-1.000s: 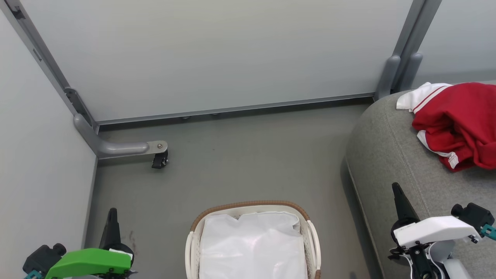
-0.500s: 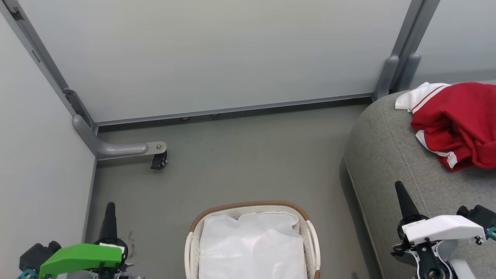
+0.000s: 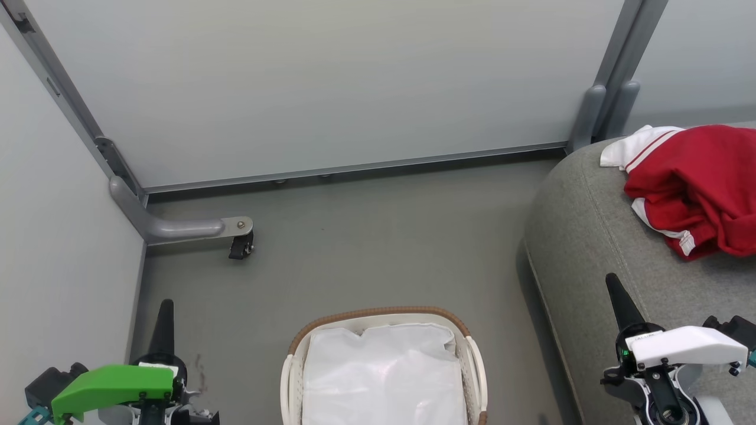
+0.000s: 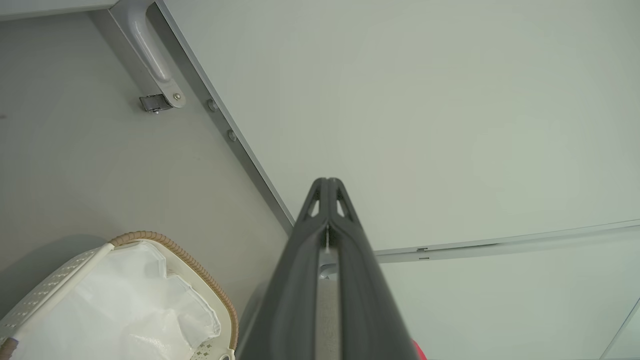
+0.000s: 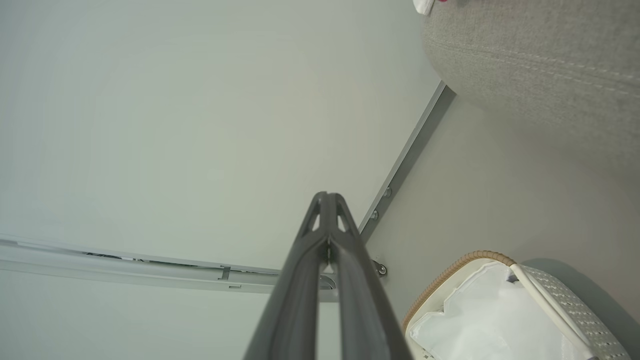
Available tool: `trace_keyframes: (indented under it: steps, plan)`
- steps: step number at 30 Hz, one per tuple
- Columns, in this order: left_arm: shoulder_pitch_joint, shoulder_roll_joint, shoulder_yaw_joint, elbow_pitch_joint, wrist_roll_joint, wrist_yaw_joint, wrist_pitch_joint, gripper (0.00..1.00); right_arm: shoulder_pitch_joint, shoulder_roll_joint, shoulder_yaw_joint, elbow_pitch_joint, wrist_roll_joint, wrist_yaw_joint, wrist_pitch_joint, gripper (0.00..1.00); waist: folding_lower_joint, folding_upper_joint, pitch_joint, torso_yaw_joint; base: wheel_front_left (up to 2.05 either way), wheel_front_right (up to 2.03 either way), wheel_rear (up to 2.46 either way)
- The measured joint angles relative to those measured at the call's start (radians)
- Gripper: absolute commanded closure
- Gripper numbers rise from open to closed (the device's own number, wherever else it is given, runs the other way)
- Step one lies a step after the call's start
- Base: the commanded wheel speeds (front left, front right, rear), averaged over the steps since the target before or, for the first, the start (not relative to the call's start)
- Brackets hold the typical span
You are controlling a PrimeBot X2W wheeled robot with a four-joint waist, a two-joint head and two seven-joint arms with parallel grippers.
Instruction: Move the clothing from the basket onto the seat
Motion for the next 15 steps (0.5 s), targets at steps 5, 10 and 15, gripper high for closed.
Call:
trace_keyframes:
  steps: [5,10,15]
  plan:
    - [-0.005,0.0,0.006,-0.002,-0.04,0.0,0.014,1.0,0.0,0.0,-0.005,-0.005,0.043,0.0,0.011,1.0,0.0,0.0,-0.001,-0.001,0.0,0.0,0.0]
    - [-0.012,0.0,0.011,-0.004,-0.076,-0.001,0.025,1.0,0.0,-0.001,-0.01,-0.009,0.085,0.0,0.022,1.0,0.0,0.0,-0.001,-0.003,0.0,0.0,0.0]
    - [-0.015,0.0,0.015,-0.006,-0.114,-0.001,0.035,1.0,0.0,-0.001,-0.015,-0.013,0.124,0.0,0.034,1.0,0.0,0.0,-0.002,-0.004,0.0,0.0,0.0]
